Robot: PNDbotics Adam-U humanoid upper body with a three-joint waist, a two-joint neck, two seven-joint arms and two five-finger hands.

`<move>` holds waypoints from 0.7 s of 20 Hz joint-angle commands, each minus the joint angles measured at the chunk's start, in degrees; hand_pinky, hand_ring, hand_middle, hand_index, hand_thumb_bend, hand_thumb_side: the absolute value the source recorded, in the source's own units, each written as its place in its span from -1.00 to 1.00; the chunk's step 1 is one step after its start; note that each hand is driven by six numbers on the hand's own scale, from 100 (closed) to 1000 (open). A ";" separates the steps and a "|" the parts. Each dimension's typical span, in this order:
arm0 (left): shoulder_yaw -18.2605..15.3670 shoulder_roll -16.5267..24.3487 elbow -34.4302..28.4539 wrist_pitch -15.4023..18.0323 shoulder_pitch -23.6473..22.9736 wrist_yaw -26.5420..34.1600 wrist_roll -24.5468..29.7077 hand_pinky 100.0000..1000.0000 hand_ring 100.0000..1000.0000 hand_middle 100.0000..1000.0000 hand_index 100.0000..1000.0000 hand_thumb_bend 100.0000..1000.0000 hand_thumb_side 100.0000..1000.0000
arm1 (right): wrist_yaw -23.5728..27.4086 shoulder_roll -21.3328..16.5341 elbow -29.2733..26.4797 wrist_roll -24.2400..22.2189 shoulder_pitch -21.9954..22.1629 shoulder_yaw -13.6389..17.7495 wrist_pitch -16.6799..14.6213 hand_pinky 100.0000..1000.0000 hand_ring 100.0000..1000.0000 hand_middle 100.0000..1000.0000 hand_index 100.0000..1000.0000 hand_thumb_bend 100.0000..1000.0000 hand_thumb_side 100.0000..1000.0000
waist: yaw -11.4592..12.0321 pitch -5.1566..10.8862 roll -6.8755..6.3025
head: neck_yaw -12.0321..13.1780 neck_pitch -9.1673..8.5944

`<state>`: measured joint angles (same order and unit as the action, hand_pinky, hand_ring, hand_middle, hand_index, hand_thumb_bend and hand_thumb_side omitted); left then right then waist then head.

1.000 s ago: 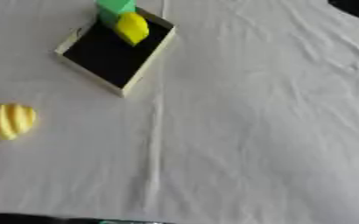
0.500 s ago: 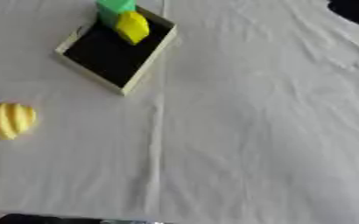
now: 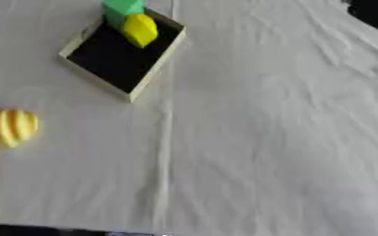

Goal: Pick up objects on the table and place them in the box.

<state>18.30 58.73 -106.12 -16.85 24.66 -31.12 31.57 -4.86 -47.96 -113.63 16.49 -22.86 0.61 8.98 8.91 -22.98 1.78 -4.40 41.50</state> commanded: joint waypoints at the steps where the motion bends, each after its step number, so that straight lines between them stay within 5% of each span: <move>1: 0.78 -0.12 2.55 0.43 1.74 -0.89 0.51 0.62 0.56 0.48 0.70 0.08 -1.00 | 0.38 -0.79 -0.96 0.15 -0.22 0.49 0.31 0.76 0.50 0.46 0.72 -1.00 -0.36 | -0.09 0.98 -0.27 | 0.29 -0.38; 14: 2.21 -4.39 5.80 1.85 5.77 2.35 -0.81 0.54 0.46 0.33 0.60 -0.11 -1.00 | 1.21 0.15 -0.96 -0.81 0.62 -0.46 1.47 0.76 0.48 0.44 0.73 -1.00 -0.19 | -0.16 0.78 -0.38 | 0.44 -0.65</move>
<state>20.82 53.33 -100.32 -14.84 29.62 -28.69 30.99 -4.06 -46.73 -113.64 15.72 -21.90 -0.16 10.22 8.80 -23.30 1.59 -4.14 41.28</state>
